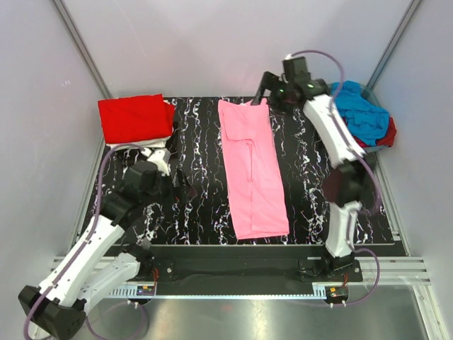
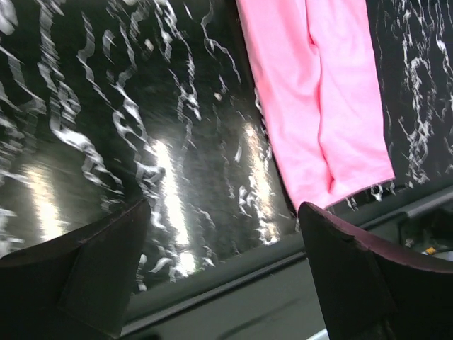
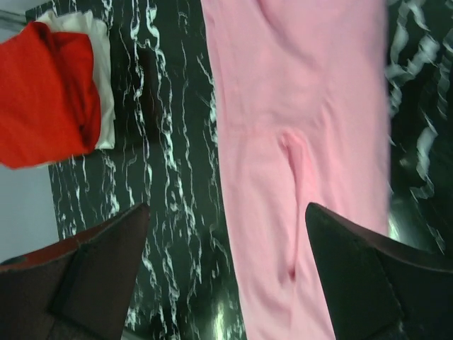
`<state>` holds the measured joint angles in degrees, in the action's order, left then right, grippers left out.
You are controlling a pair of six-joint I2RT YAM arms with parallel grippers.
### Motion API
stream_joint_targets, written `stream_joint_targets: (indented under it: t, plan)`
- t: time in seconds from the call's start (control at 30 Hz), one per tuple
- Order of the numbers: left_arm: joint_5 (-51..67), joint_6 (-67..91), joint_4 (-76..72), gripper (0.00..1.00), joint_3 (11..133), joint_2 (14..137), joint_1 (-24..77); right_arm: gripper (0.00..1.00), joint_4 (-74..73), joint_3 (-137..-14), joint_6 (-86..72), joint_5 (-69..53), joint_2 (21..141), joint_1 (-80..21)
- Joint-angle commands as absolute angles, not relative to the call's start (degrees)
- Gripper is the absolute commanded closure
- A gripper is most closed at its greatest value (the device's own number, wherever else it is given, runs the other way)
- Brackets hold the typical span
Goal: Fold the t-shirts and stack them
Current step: Fold the tshirt
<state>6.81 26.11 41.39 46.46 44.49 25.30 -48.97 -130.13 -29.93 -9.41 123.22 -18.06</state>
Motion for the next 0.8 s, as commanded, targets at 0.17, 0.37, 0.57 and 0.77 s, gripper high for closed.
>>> stream_joint_targets:
  t: [0.17, 0.37, 0.57, 0.77]
  plan:
    - [3.71, 54.90, 20.17, 0.09, 31.05, 50.61, 48.93, 0.02, -44.12, -69.39, -36.20, -3.08, 76.59, -17.67]
    - [-5.34, 62.21, 13.28, 0.14, 28.13, 60.54, 62.82, 0.12, -43.76, -45.90, -43.94, -0.63, 57.49, -21.09]
    - [-6.76, 65.74, 5.10, 0.22, 26.53, 66.70, 64.86, 0.20, -43.16, -34.47, -47.19, -2.63, 54.49, -22.32]
    - [-9.84, 66.97, 5.01, 0.26, 29.62, 72.59, 66.36, 0.32, -37.71, -29.27, -48.43, -6.15, 55.63, -22.41]
